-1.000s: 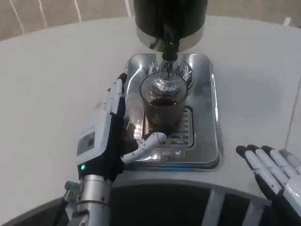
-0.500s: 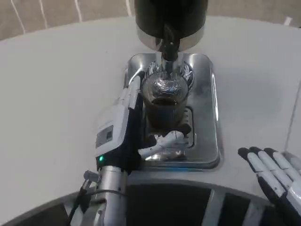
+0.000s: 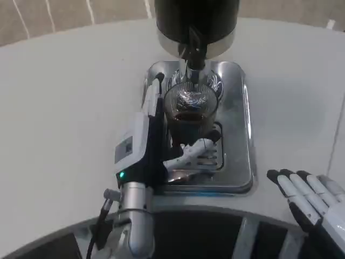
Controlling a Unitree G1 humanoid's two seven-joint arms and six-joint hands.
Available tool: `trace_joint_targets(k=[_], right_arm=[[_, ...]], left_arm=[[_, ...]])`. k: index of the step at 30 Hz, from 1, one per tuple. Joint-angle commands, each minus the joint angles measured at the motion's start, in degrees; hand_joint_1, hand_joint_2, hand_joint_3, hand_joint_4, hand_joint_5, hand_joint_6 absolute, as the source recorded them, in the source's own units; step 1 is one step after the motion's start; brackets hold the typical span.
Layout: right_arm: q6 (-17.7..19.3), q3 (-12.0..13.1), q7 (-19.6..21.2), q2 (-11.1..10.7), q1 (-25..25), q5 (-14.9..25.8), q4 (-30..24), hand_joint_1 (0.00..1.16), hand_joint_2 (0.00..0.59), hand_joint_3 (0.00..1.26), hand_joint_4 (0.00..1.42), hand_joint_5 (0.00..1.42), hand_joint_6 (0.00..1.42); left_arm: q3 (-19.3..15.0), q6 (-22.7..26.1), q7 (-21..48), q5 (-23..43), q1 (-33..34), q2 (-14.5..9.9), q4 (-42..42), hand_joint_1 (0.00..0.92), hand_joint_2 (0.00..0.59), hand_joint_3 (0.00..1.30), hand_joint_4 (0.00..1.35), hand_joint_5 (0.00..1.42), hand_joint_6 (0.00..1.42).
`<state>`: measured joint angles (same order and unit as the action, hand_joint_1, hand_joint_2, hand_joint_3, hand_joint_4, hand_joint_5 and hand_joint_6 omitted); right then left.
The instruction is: Grasp the cup under the faucet to collect the drink, then remove the cup.
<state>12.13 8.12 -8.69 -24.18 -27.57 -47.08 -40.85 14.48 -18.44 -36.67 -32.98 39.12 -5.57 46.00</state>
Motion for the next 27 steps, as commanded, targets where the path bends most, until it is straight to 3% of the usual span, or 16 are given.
trace_joint_targets(k=[1, 3, 8, 10, 14, 17, 22, 27], right_arm=[[-1.0, -0.3, -1.4, 0.7, 0.4, 0.2, -0.9, 0.86, 0.265, 0.0, 0.0, 0.0, 0.0], [-1.3, -0.5, -1.8, 0.9, 0.7, 0.4, -0.9, 0.86, 0.264, 0.0, 0.0, 0.0, 0.0], [-1.6, -0.5, -2.5, 1.1, 1.2, 0.8, -0.5, 0.86, 0.262, 0.0, 0.0, 0.0, 0.0], [-1.8, -0.2, -2.7, 1.1, 1.6, 1.2, -0.3, 0.86, 0.263, 0.0, 0.0, 0.0, 0.0], [-2.5, 0.7, -3.1, 1.2, 2.1, 2.2, -0.7, 0.86, 0.261, 0.0, 0.0, 0.0, 0.0], [-2.9, 0.7, -3.1, 1.6, 1.8, 2.0, -1.5, 0.86, 0.26, 0.0, 0.0, 0.0, 0.0], [-3.3, 0.7, -3.0, 2.5, 0.2, 0.8, -2.5, 0.86, 0.258, 0.0, 0.0, 0.0, 0.0], [-4.2, 0.4, -3.8, 3.1, -0.5, 0.1, -3.4, 0.86, 0.258, 0.0, 0.0, 0.0, 0.0]], left_arm=[[0.7, 0.7, 0.1, -0.1, 0.7, 0.3, 1.8, 0.463, 0.064, 0.0, 0.0, 0.2, 0.28], [0.7, 1.1, 0.0, -0.1, 1.0, 0.4, 2.1, 0.476, 0.065, 0.0, 0.0, 0.23, 0.33], [1.4, 2.2, 0.3, -0.5, 1.8, 0.4, 2.8, 0.514, 0.071, 0.03, 0.04, 0.39, 0.62], [1.8, 2.5, 0.7, -0.6, 2.1, 0.4, 3.3, 0.56, 0.079, 0.16, 0.21, 0.56, 0.86], [3.7, 4.5, 1.4, -1.7, 3.1, 0.9, 4.6, 0.598, 0.086, 0.37, 0.47, 0.79, 1.13], [4.1, 6.8, -2.1, -2.2, 3.8, 3.1, 6.7, 0.639, 0.069, 0.64, 0.74, 1.02, 1.39], [3.2, 4.0, -9.9, -0.6, 4.7, 6.1, 10.1, 0.66, 0.049, 1.02, 1.12, 1.33, 1.42], [2.6, 0.2, -14.9, -0.2, 5.0, 7.3, 10.4, 0.695, 0.021, 1.15, 1.24, 1.41, 1.42]])
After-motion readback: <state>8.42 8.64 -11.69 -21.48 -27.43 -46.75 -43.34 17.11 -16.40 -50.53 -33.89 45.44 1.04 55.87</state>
